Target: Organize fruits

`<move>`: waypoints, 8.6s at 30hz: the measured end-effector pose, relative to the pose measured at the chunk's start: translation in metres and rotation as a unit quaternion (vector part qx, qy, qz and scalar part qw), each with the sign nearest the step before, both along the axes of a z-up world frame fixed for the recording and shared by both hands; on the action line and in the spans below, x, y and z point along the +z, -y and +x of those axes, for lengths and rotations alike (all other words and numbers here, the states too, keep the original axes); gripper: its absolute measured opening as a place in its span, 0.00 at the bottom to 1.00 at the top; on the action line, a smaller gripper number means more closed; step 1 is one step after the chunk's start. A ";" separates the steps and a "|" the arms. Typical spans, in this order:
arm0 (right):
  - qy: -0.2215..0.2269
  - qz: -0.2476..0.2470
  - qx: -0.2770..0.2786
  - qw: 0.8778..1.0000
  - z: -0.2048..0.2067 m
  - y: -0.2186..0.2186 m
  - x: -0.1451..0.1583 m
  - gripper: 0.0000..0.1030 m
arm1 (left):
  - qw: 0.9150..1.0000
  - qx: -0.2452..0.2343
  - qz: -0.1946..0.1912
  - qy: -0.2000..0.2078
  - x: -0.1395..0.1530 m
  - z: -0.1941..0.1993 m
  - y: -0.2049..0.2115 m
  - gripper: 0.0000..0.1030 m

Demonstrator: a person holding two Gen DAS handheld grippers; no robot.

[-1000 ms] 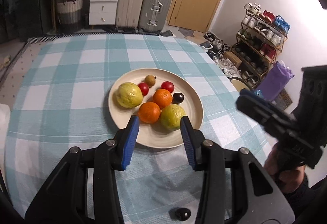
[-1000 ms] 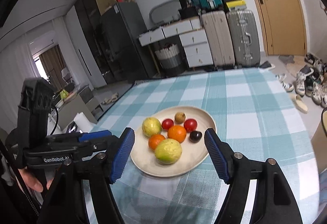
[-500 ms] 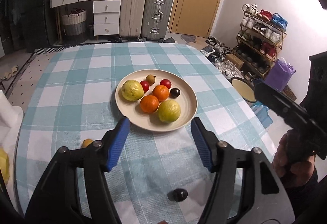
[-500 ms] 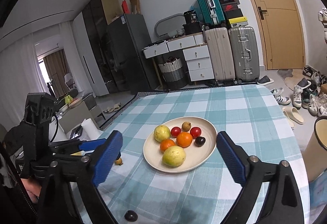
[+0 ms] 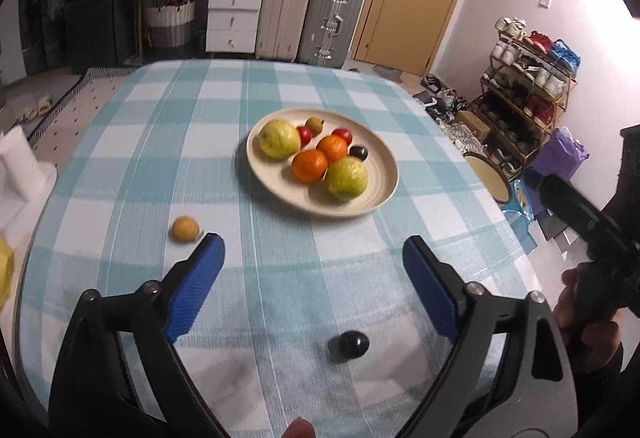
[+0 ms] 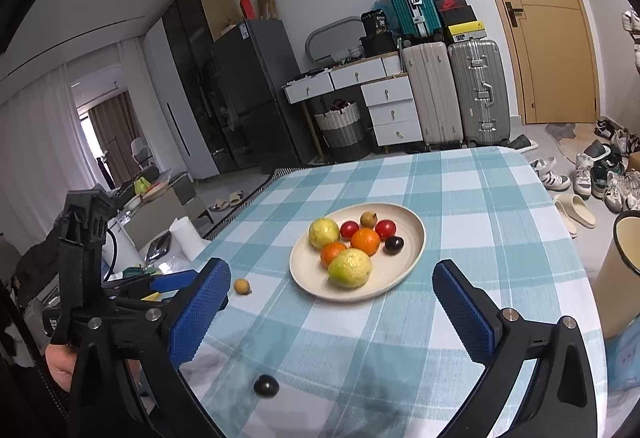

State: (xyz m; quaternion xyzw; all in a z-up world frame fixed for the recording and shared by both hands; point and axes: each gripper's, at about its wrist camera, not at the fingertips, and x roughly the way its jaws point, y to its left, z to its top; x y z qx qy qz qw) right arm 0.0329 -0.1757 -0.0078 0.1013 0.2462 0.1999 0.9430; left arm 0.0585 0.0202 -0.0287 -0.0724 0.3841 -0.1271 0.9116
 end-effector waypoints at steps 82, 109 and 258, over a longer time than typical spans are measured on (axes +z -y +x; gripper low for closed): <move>-0.163 0.010 0.179 0.970 0.073 -0.152 -0.083 0.99 | 0.996 0.084 -0.018 0.022 0.008 -0.048 -0.168 0.22; -0.152 -0.144 0.186 0.960 0.141 -0.241 -0.119 0.39 | 0.993 0.109 -0.049 -0.019 -0.032 -0.036 -0.206 0.22; 0.056 -0.026 -0.047 0.997 0.051 -0.011 -0.016 1.00 | 0.985 0.062 0.067 0.146 0.022 0.054 -0.004 0.99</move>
